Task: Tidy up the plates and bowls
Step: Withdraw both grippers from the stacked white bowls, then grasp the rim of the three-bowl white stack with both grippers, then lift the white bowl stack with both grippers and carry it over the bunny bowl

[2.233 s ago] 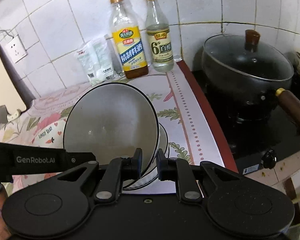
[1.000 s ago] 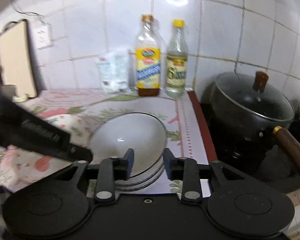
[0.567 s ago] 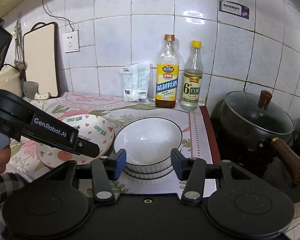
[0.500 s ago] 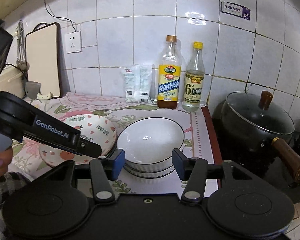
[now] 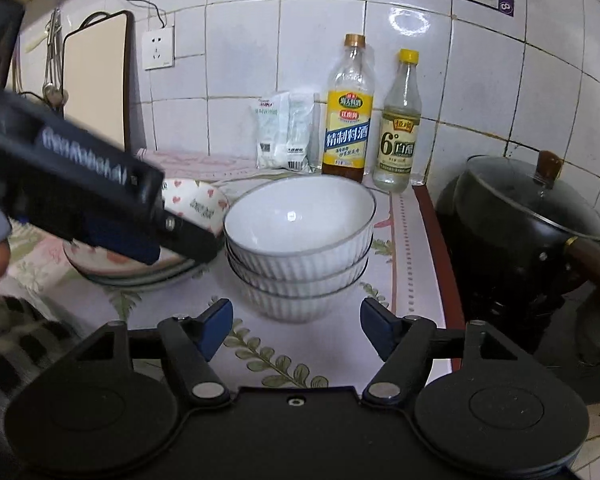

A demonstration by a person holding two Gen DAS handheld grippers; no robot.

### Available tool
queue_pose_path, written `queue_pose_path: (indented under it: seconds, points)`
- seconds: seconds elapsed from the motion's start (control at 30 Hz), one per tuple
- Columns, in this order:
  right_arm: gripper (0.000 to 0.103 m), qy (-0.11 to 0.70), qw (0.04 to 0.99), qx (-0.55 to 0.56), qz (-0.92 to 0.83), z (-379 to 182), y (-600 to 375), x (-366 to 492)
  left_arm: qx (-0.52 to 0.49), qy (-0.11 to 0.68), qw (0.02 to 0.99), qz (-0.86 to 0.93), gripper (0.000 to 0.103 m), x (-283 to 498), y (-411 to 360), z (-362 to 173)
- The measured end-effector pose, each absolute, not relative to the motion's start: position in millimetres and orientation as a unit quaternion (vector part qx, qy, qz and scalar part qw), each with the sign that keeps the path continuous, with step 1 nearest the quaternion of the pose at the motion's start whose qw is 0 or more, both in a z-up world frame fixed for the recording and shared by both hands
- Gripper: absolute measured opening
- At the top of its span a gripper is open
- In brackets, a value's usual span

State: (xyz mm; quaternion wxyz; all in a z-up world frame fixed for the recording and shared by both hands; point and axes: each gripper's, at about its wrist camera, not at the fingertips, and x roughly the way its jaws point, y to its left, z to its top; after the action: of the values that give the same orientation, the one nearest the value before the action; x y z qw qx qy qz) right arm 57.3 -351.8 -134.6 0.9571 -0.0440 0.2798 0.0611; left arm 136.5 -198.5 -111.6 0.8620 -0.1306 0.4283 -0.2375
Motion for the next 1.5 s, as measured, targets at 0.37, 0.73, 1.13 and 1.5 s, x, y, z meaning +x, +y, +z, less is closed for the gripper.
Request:
queue_pose_path:
  seconds: [0.37, 0.73, 1.13, 1.5]
  points:
    - [0.088, 0.269, 0.961, -0.037, 0.051, -186.5, -356.8, 85.4, -0.211, 0.407, 0.849, -0.261, 0.062, 145.5, -189.3, -122.0]
    - [0.090, 0.239, 0.967, 0.001, 0.085, -207.1, -368.0, 113.0, -0.247, 0.474, 0.815, -0.224, 0.062, 179.3, -213.9, -139.6]
    - [0.091, 0.224, 0.966, -0.021, 0.129, -212.6, -365.2, 129.9, -0.252, 0.507, 0.804, -0.183, 0.046, 197.6, -224.3, -153.8]
    - [0.091, 0.193, 0.973, -0.013, 0.126, -221.0, -358.9, 129.0, -0.224, 0.487, 0.827, -0.169, 0.044, 195.5, -232.8, -155.3]
